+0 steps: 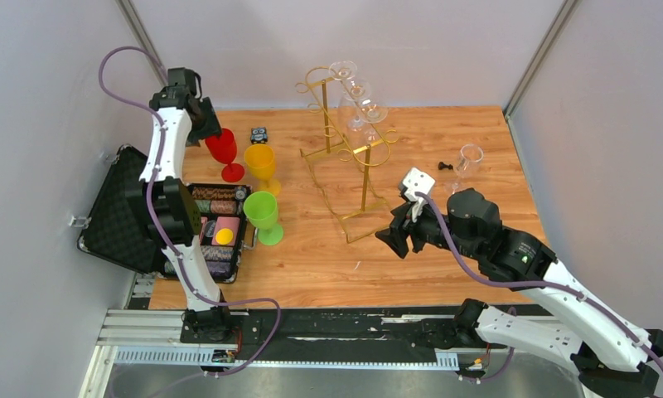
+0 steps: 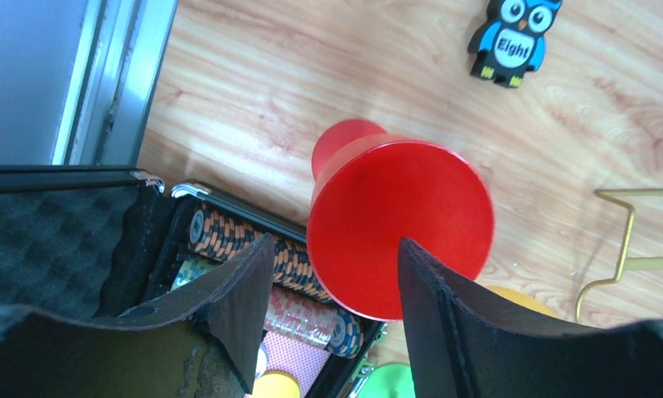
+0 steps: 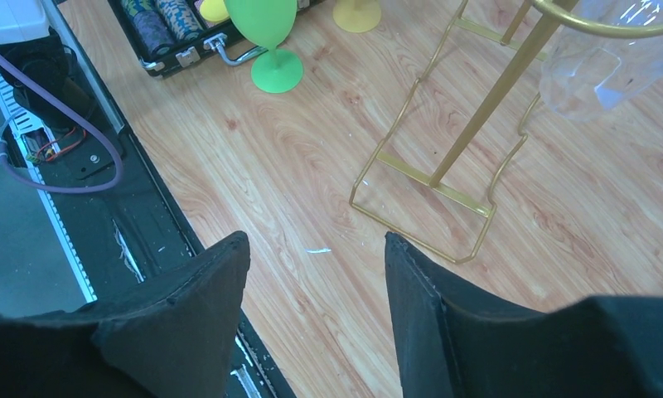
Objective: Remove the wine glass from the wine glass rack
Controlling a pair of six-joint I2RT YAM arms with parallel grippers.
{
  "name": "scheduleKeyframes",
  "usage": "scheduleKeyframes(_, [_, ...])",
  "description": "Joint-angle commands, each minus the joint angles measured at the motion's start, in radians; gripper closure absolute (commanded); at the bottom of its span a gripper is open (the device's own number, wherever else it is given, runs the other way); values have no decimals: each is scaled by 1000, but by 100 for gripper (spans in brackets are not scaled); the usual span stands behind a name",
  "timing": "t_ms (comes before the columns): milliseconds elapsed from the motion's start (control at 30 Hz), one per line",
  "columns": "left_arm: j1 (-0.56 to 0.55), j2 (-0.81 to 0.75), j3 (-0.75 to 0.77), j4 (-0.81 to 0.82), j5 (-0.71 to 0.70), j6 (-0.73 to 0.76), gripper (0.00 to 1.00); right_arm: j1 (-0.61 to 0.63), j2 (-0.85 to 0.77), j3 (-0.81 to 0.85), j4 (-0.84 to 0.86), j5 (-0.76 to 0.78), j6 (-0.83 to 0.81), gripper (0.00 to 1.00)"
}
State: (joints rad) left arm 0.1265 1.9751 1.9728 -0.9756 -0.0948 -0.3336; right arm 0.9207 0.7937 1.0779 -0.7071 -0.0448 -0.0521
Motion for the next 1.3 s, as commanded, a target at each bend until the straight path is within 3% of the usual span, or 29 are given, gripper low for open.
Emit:
scheduleKeyframes(0, [12, -29, 80, -18, -11, 12, 34, 3, 2, 54, 15, 20, 23, 39])
scheduleKeyframes(433, [-7, -196, 67, -29, 39, 0, 30, 1, 41, 113, -44, 208, 72, 35])
scheduleKeyframes(733, [-142, -302, 33, -34, 76, 3, 29, -47, 56, 111, -54, 272, 110, 36])
scheduleKeyframes(1067, [-290, -211, 151, -78, 141, 3, 28, -152, 98, 98, -31, 237, 129, 42])
scheduleKeyframes(1267, [-358, -112, 258, -92, 141, -5, 28, -222, 92, 28, 91, 184, 109, 46])
